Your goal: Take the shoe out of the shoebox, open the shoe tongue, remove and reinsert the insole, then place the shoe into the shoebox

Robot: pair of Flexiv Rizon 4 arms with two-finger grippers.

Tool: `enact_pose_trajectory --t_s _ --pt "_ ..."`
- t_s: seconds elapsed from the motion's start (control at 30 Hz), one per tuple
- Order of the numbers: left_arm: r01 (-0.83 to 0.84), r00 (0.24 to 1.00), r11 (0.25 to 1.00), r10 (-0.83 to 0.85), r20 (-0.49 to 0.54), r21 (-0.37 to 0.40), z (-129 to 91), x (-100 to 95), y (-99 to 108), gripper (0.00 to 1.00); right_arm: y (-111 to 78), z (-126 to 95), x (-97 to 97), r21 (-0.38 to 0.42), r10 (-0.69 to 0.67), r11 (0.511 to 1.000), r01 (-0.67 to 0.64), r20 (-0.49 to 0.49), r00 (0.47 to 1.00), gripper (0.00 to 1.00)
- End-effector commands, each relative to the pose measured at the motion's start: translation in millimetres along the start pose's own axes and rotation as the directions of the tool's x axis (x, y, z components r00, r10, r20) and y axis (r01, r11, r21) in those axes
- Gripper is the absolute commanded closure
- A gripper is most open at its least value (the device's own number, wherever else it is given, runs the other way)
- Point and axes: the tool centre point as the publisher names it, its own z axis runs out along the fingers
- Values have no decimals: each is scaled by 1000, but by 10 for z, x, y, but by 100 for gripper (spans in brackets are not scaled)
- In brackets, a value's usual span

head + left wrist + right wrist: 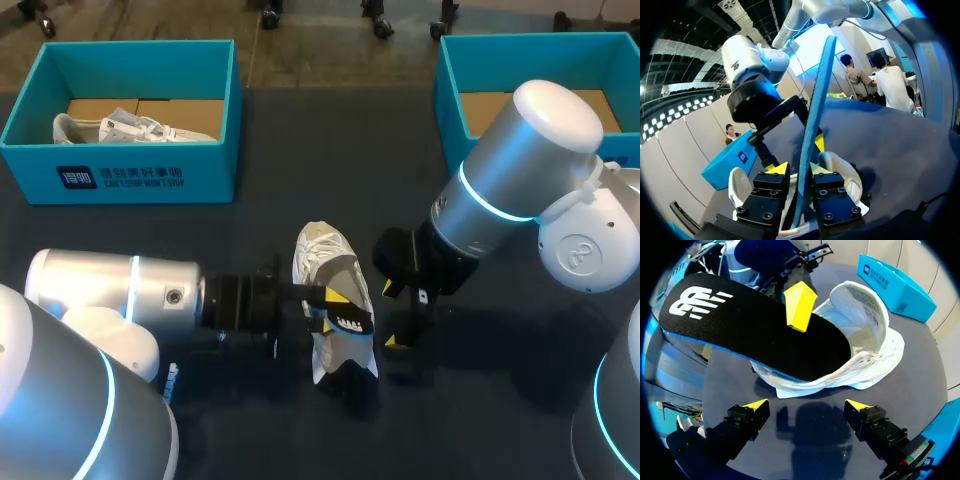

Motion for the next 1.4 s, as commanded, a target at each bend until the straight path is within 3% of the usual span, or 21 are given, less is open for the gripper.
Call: enact_pose_trajectory --t_s 0.03,0.07,0.17,0.43,0.93,1.27,1.3,1.33,1.4 --pt "-21 1000 1000 21 15 4 11 56 -92 79 4 21 4 -1 -1 1000 1 2 1000 0" --pt "-24 1000 1000 24 16 4 15 58 -95 80 4 21 4 -1 -1 1000 1 2 1000 0" --pt "-65 997 998 65 37 -6 81 61 -96 100 4 21 4 -1 -1 1000 1 2 1000 0" --pt "-137 989 990 137 50 -17 121 80 58 100 4 21 4 -1 -1 1000 1 2 1000 0" --pt "-110 992 985 118 52 -129 168 -115 308 100 4 21 4 -1 -1 1000 1 2 1000 0" --pt "-64 997 988 71 42 -139 60 -119 270 100 4 21 4 -1 -1 1000 1 2 1000 0" --pt "-56 997 990 62 40 -130 39 -112 251 86 4 21 4 -1 -1 1000 1 2 1000 0" --pt "-57 997 990 63 41 -130 29 -107 243 81 4 21 4 -1 -1 1000 1 2 1000 0" --pt "-60 997 990 66 45 -126 -4 -102 211 78 4 21 4 -1 -1 1000 1 2 1000 0"
